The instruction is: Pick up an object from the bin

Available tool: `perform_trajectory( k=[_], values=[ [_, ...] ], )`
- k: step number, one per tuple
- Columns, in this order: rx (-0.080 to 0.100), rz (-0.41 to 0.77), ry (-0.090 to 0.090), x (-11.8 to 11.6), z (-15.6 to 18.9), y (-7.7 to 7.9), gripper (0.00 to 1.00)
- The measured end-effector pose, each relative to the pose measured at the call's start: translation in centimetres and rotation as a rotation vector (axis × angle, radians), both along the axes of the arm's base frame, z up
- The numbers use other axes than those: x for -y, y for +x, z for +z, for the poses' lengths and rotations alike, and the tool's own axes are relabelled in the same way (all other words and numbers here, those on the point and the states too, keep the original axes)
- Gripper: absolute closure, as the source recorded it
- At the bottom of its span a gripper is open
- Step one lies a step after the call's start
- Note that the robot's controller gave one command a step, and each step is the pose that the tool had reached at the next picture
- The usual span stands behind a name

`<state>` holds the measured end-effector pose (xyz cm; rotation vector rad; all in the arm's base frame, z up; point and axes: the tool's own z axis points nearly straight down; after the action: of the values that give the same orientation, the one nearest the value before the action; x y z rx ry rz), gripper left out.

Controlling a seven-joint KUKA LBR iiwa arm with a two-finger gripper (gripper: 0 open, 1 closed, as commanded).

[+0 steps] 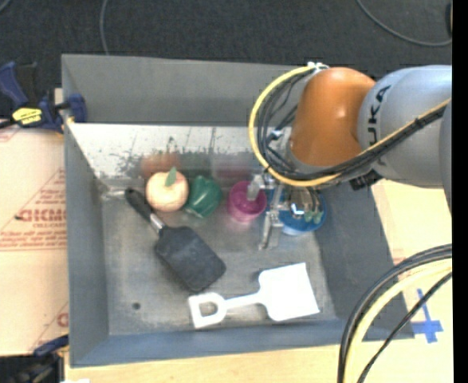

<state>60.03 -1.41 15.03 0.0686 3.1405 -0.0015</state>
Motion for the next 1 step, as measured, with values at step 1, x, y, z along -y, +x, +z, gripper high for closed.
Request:
perform_trajectory(
  k=[1],
  values=[
    [0.016,-0.021,-0.001,0.31,0.86,0.76,0.00]
  ],
)
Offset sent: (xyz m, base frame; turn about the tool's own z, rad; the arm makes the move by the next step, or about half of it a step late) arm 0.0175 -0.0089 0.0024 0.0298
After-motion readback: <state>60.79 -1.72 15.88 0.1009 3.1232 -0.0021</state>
